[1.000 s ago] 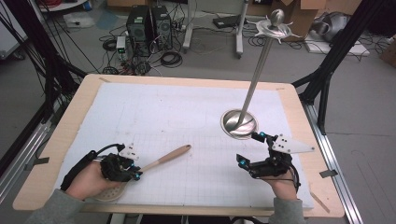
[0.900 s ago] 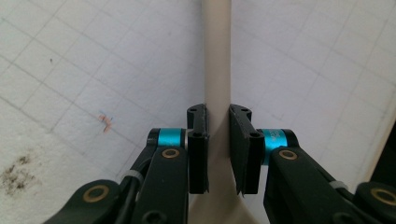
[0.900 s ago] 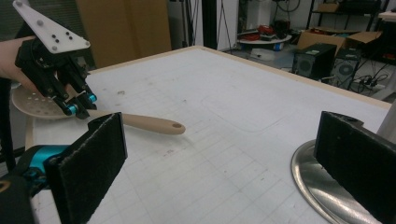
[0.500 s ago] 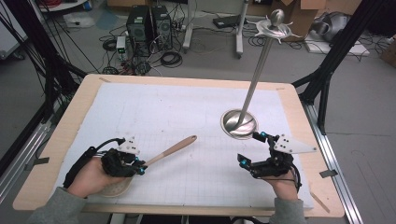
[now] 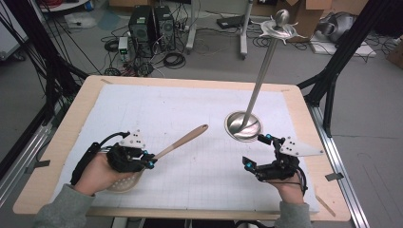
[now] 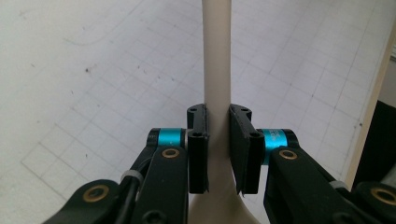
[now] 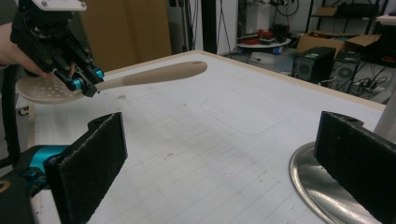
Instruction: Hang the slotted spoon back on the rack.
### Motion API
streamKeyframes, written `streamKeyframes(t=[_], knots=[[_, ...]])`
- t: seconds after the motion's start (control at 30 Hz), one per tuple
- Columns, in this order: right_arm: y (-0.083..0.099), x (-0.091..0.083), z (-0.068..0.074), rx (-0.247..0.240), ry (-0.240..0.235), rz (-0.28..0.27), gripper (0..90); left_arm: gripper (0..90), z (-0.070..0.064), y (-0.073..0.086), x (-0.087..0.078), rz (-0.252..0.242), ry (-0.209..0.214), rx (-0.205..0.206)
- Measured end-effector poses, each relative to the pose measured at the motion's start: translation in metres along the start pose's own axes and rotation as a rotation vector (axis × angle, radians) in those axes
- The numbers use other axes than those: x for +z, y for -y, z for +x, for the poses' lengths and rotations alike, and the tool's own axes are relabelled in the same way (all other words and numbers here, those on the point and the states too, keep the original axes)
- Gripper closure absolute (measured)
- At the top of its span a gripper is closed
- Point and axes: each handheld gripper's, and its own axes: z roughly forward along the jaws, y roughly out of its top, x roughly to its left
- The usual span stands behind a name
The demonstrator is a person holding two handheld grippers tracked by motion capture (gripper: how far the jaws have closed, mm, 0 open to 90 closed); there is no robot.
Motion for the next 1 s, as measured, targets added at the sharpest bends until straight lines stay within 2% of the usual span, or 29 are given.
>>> streamKeyframes(t=[0.1, 0.33, 0.47, 0.5, 0.57, 0.6, 1.0], knots=[[0.0, -0.001, -0.001, -0.003, 0.0, -0.007, 1.6, 77.9, 0.001, -0.007, 0.0, -0.01, 0.001, -0.005], [-0.001, -0.003, 0.0, -0.004, -0.002, -0.014, 1.5, 77.8, 0.006, -0.022, -0.003, 0.008, -0.003, 0.041], [-0.001, -0.004, 0.0, 0.001, -0.002, -0.016, 1.5, 77.8, 0.01, -0.028, -0.005, 0.008, -0.005, 0.049], [-0.001, -0.004, 0.0, 0.004, -0.004, -0.016, 1.6, 77.8, 0.011, -0.03, -0.006, 0.014, -0.005, 0.064], [-0.001, -0.005, 0.0, 0.005, -0.004, -0.015, 1.5, 77.8, 0.011, -0.032, -0.006, -0.001, 0.001, 0.055], [-0.001, -0.005, 0.0, 0.009, -0.003, -0.013, 1.5, 77.8, 0.012, -0.034, -0.006, 0.001, 0.001, 0.068], [0.0, -0.006, -0.001, 0.013, -0.009, -0.022, 1.5, 77.8, 0.015, -0.047, -0.002, -0.031, 0.021, 0.065]])
